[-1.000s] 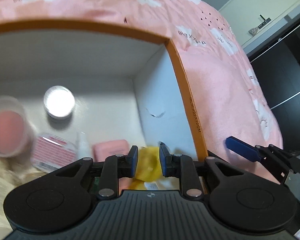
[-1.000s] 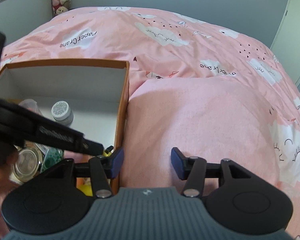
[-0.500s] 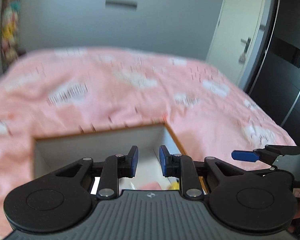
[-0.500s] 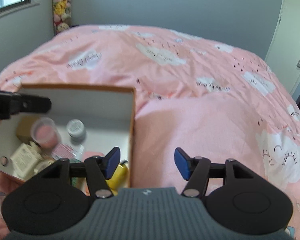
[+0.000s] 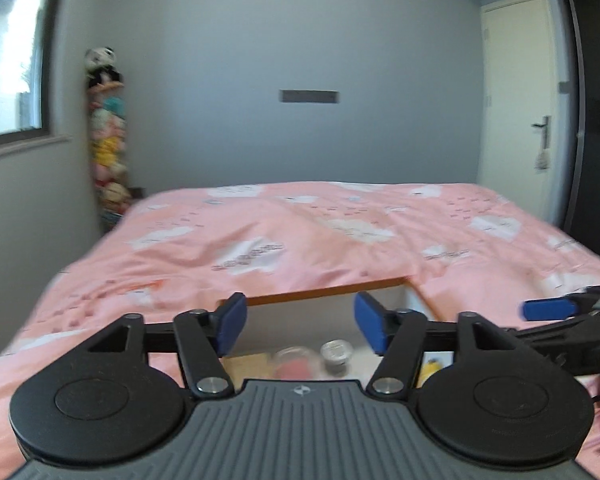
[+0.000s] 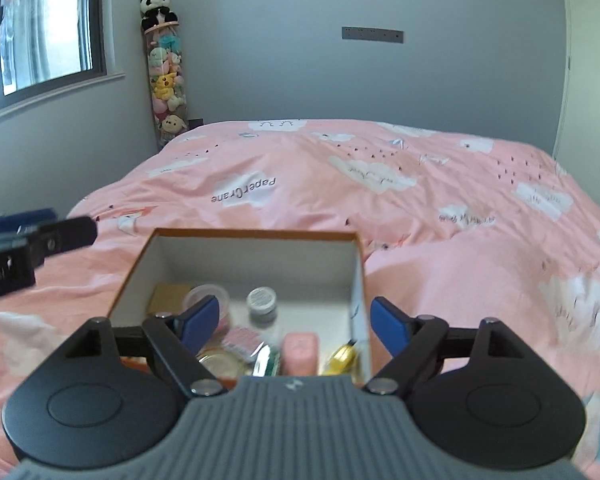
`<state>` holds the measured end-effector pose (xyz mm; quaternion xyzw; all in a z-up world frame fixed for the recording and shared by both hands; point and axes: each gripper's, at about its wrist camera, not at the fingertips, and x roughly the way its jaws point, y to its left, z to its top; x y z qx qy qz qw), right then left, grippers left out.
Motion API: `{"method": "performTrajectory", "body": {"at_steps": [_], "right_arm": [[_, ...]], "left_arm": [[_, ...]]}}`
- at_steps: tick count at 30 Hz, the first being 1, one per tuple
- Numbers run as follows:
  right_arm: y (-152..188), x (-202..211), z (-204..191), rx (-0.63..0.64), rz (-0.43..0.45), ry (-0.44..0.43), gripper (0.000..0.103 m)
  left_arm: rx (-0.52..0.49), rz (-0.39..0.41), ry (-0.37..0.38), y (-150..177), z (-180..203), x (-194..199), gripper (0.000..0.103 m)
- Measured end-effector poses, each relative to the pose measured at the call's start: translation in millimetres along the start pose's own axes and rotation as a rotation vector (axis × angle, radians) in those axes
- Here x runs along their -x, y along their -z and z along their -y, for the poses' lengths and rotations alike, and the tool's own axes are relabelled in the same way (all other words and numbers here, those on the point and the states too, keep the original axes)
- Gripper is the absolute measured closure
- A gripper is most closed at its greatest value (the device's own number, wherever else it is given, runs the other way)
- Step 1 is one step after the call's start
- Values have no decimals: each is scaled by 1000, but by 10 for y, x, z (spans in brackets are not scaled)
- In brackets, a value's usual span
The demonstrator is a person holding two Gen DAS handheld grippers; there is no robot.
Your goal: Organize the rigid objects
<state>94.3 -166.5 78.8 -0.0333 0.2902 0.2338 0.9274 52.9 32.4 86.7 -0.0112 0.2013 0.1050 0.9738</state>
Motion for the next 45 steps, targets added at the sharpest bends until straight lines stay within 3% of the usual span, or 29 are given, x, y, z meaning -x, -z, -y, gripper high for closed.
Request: {"method": "performTrajectory", "body": {"at_steps": [2,4,6,10,12,19,28,45], "right_arm": [[107,42,-42,-24,8,20,20],[222,69,-105,-20,20,49,13],[315,54,-151,-6,20,60,13],[465,30,-178,-25,8,75,13],[530,0,-196,-22,5,84,7],[690,-216,-255,28,-83,74,6],[775,-439,-226,19,-171,85,6],[773,-433,-224,11,-180,80,6]], "left_arm": [[-5,-30,-28,106,-3,28,25],[0,-86,0,214,-35,28,25],[38,-141,-12,332,-54,-24,25],[57,-184,-45,572,-52,-116,23],[64,-207,-47,640,-52,-170,22],[72,-306,-41,823,-35,-317,22],[84,-347,-30,903,-33,-366,22],[73,-352,-45,876,-23,-361,22]]}}
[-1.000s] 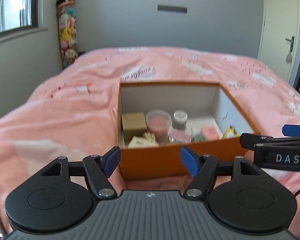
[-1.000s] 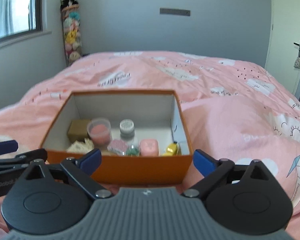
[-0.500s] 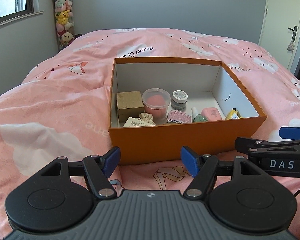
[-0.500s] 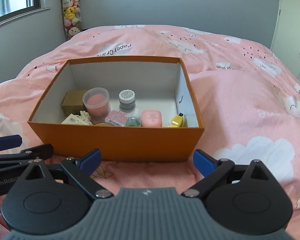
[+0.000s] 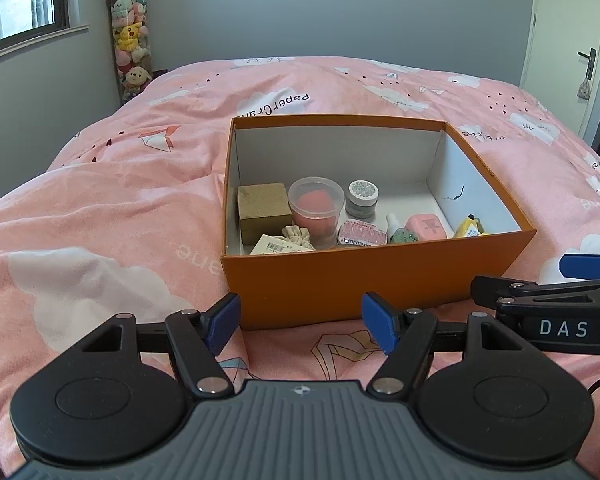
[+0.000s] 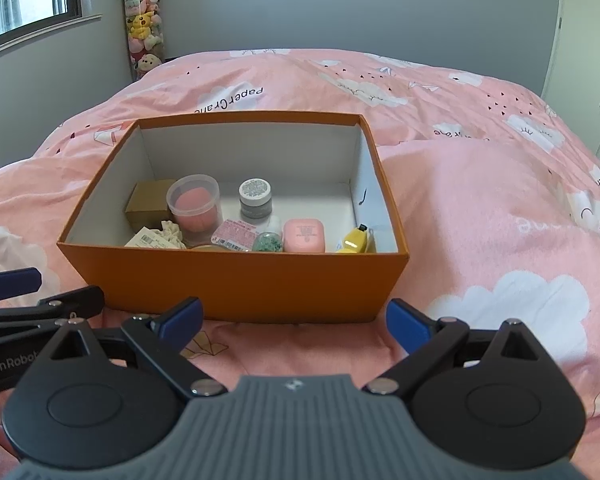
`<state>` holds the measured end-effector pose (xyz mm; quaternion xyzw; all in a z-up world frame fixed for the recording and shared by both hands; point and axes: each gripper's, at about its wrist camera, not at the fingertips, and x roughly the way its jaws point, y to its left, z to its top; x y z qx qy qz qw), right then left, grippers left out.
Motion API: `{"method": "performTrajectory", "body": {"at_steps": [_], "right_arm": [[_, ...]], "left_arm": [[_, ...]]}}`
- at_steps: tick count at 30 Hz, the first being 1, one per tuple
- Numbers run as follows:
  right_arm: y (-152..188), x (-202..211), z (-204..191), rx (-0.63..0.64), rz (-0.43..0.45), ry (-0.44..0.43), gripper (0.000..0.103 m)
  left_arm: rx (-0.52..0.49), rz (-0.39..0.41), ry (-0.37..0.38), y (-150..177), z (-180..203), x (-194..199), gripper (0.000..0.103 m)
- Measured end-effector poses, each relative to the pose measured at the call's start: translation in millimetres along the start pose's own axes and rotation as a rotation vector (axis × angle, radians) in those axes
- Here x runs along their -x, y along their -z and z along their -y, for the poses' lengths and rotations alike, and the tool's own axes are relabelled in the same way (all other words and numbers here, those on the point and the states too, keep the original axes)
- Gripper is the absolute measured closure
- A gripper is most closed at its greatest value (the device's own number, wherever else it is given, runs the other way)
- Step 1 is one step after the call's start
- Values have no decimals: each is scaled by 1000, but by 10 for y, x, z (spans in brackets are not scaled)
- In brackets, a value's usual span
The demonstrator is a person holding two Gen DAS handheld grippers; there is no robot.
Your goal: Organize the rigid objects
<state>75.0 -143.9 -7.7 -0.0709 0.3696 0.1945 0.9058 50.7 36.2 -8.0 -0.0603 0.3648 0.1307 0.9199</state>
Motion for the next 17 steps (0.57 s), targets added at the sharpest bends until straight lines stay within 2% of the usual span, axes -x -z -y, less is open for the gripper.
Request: {"method": "performTrajectory", "body": {"at_steps": [17], "right_arm": [[14,-54,11,-10,-26,-7,6]], "left_arm": [[-10,7,16,3,18,25,22]]}}
